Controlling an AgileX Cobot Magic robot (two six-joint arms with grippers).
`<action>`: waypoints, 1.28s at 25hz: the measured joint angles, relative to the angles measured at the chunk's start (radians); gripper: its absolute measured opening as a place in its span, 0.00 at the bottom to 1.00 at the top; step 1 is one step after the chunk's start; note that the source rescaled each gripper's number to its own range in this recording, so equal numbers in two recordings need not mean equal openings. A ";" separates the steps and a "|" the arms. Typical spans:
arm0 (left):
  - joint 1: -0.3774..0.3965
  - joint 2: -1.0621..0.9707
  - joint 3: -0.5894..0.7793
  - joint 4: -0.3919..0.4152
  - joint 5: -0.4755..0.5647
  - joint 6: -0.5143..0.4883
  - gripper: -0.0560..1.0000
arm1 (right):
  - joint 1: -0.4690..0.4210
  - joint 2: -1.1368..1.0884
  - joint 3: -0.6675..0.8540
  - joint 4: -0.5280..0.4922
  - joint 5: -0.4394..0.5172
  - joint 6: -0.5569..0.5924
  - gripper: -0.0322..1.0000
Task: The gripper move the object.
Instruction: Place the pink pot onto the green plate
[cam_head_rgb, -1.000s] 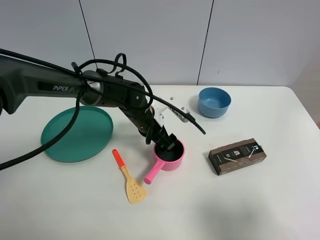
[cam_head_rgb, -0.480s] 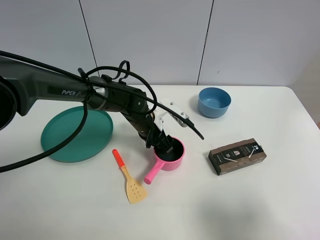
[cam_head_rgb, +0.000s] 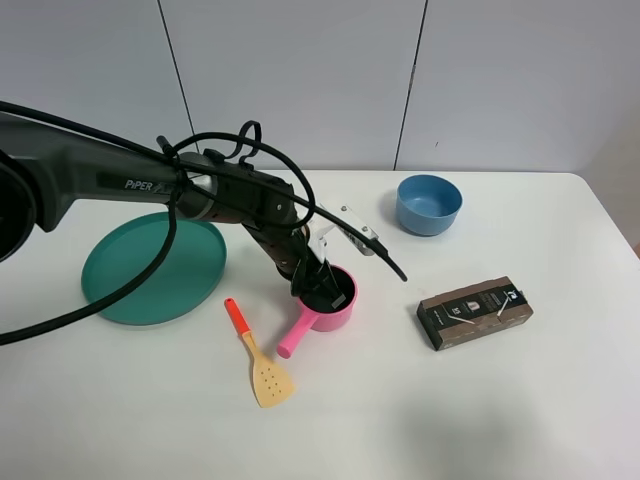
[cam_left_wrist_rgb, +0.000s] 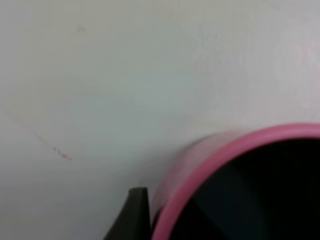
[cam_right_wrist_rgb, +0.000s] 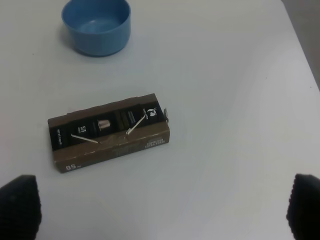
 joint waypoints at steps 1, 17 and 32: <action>0.000 -0.013 0.000 0.001 0.015 0.000 0.06 | 0.000 0.000 0.000 0.000 0.000 0.000 1.00; 0.189 -0.339 0.000 0.100 0.258 -0.107 0.05 | 0.000 0.000 0.000 0.000 0.000 0.000 1.00; 0.504 -0.391 0.305 0.188 -0.024 -0.127 0.05 | 0.000 0.000 0.000 0.000 0.000 0.000 1.00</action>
